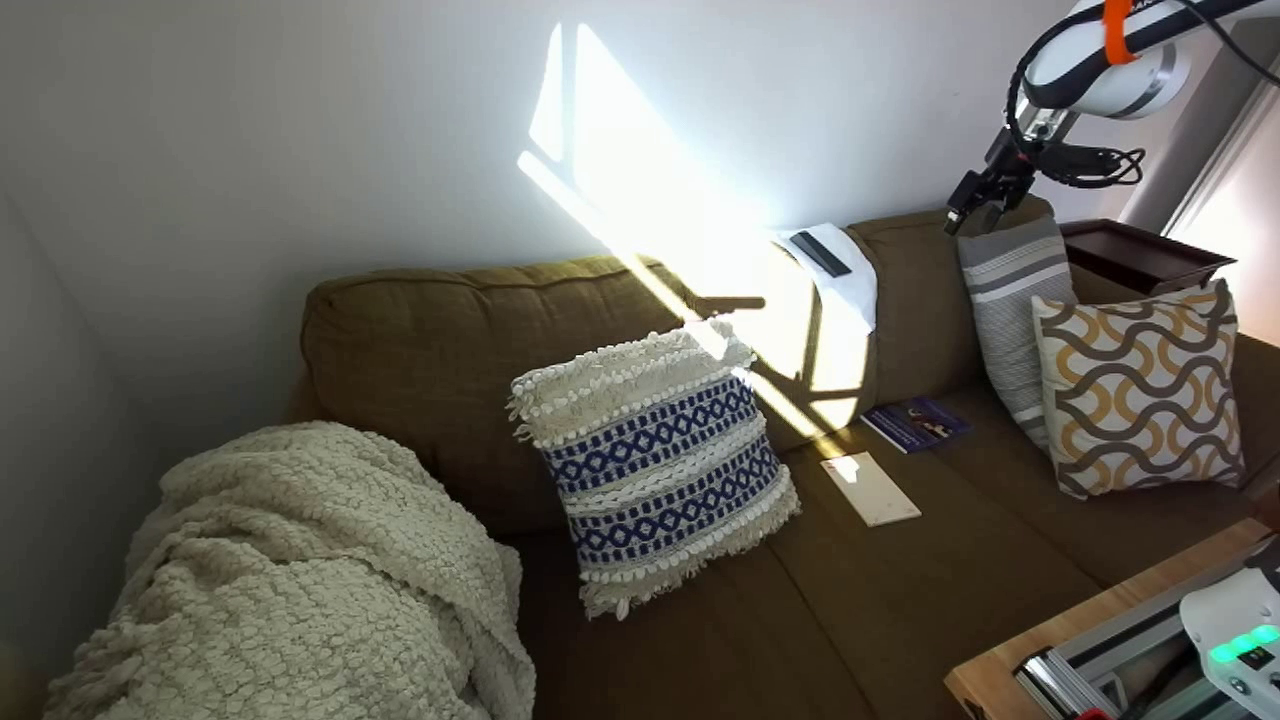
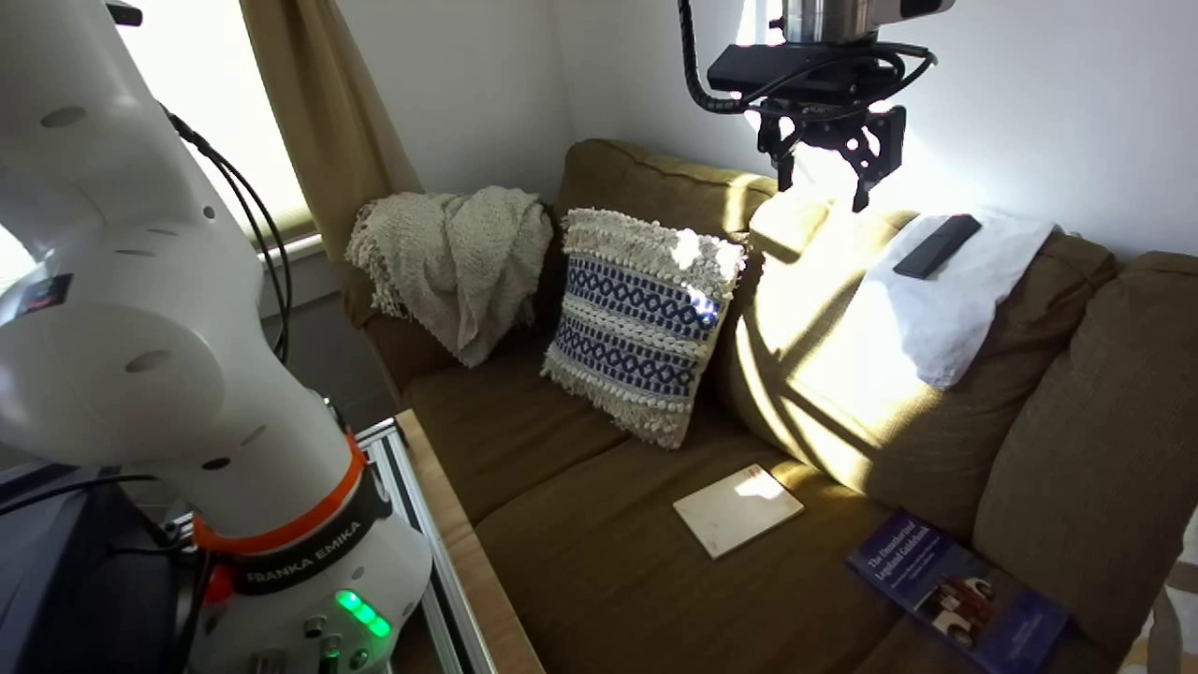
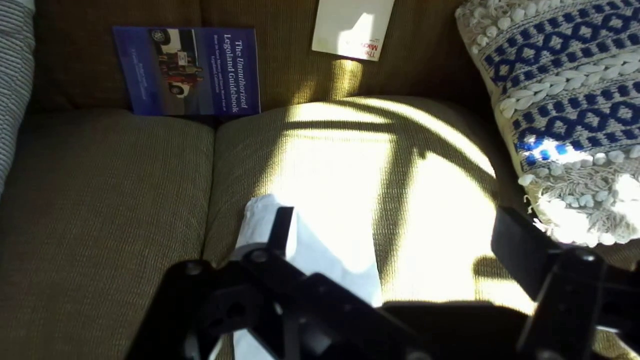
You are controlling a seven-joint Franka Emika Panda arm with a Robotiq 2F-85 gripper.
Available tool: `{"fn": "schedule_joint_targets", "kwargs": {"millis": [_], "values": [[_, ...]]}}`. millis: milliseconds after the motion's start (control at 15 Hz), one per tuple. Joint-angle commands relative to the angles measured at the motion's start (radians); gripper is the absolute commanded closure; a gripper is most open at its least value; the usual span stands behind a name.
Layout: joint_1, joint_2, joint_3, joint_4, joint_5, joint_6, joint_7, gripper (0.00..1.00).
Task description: Turn the remote control over
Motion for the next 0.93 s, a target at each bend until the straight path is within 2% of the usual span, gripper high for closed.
{"fn": "schedule_joint_targets", "kwargs": {"millis": [0,133,600,867], "values": [[-0.005,0.033,0.010,0.034,-0.029,-0.020,-0.004,0.00],[-0.002,0.110,0.019,0.107,-0.054,-0.047,-0.037,0.00],[0.049,0.359,0.027,0.339,-0.387,-0.067,0.085,0.00],[0.077,0.490,0.020,0.462,-0.484,-0.106,0.114,0.00]]}}
